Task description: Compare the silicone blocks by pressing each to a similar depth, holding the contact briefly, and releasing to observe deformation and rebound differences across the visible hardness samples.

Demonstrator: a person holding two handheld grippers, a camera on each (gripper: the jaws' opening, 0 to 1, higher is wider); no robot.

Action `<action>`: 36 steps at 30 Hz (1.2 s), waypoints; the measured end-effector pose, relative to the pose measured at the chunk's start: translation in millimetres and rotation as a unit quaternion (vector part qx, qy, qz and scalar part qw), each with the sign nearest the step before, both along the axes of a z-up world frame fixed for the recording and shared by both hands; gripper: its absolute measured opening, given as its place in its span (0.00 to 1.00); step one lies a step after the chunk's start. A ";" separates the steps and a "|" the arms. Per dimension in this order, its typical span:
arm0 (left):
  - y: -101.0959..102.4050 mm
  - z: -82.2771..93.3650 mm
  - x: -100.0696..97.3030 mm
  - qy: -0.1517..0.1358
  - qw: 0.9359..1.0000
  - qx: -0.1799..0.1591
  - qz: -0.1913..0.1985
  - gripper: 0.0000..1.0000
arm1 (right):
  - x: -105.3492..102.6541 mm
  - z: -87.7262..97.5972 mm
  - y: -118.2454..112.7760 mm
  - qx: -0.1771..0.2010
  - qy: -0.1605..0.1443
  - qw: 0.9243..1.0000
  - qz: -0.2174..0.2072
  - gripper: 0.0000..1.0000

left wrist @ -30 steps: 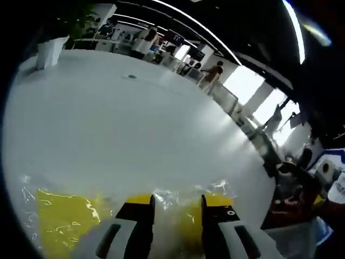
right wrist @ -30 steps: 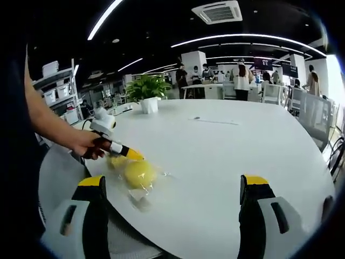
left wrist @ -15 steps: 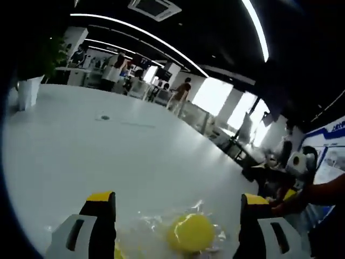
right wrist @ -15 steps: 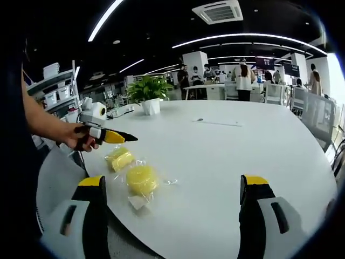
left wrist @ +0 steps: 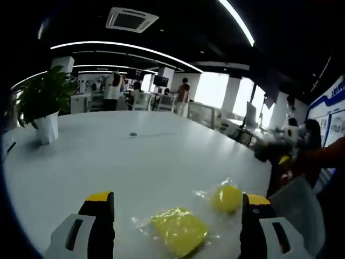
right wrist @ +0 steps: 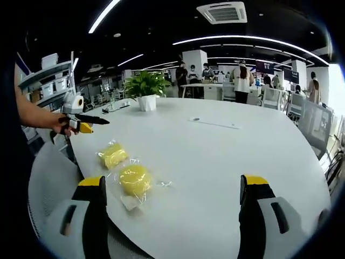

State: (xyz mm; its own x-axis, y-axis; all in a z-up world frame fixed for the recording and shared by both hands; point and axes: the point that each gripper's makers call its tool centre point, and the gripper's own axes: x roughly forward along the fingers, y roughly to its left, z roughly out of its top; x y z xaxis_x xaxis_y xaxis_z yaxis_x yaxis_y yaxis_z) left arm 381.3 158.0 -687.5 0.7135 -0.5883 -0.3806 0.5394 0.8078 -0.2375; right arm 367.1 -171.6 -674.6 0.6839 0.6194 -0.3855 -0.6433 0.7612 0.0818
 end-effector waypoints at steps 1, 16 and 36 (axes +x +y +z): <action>9.5 -4.1 -3.6 0.002 1.000 0.013 0.005 1.00 | -1.0 0.0 0.9 0.000 0.000 1.000 0.001 0.97; 66.7 -20.1 -52.8 0.009 0.999 0.014 0.041 1.00 | -22.3 -16.3 1.8 -0.008 -0.001 1.000 0.001 0.97; 51.1 2.4 -59.2 -0.029 0.998 0.004 0.056 1.00 | -38.8 -25.0 9.1 -0.001 0.009 1.000 0.002 0.97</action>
